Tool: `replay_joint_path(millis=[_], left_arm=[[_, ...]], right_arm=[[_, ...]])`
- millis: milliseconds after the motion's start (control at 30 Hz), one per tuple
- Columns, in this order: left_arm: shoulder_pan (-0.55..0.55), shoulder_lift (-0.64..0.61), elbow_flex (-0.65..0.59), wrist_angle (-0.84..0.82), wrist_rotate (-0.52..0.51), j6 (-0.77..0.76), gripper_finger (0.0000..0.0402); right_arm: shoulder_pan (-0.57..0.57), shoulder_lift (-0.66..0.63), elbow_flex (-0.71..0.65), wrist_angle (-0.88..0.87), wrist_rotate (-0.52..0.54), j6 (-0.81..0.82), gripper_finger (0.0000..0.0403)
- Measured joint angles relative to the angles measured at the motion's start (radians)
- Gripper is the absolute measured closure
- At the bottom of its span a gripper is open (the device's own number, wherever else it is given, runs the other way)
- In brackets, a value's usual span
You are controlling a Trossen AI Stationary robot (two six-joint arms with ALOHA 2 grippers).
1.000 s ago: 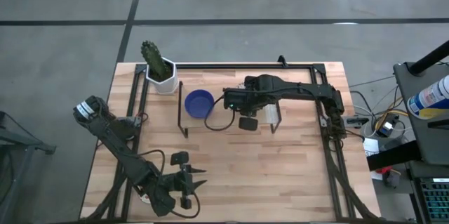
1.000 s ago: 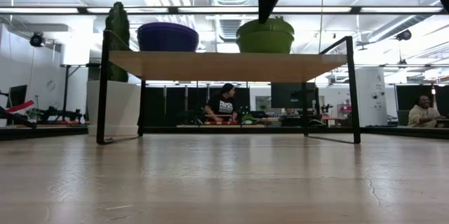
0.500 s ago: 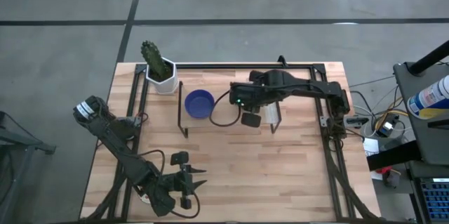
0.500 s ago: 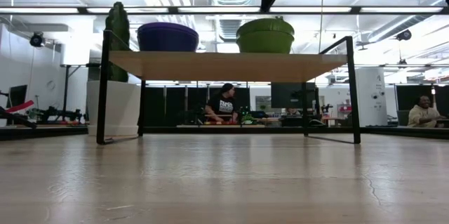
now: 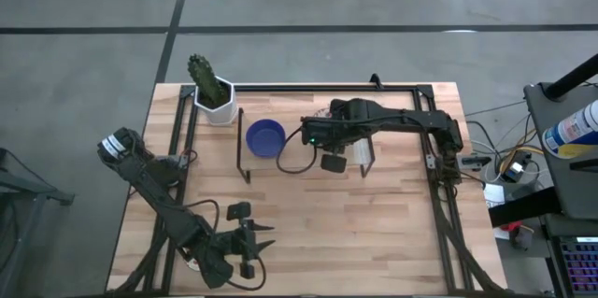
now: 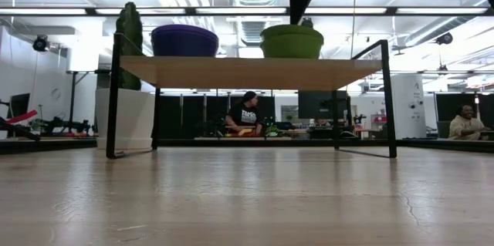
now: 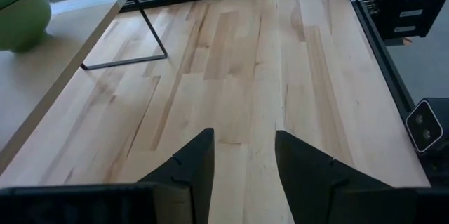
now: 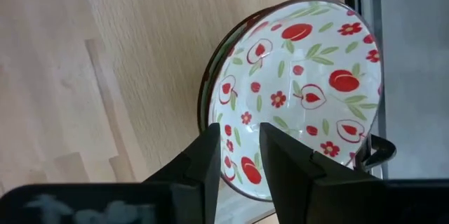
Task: Pick & Place Mini bowls
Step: Stack the right white patterned bowl on the white patterned bowl on the shelf, then stack the white patterned bowl on the white patterned bowls on the shelf
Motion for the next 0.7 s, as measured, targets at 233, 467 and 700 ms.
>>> replay_joint_path(millis=[233, 467, 700], left_arm=[[0.0, 0.0, -0.012, 0.0, 0.0, 0.01, 0.0255], [-0.003, -0.001, 0.022, -0.13, 0.082, -0.089, 0.0255], [-0.008, -0.024, 0.134, -0.403, 0.368, -0.356, 0.0255]], right_arm=[[0.004, -0.01, 0.0, 0.0, 0.044, -0.011, 0.0306], [0.054, -0.039, 0.0, 0.015, 0.052, 0.005, 0.0321], [0.145, -0.049, 0.0, 0.096, 0.06, -0.015, 0.0339]])
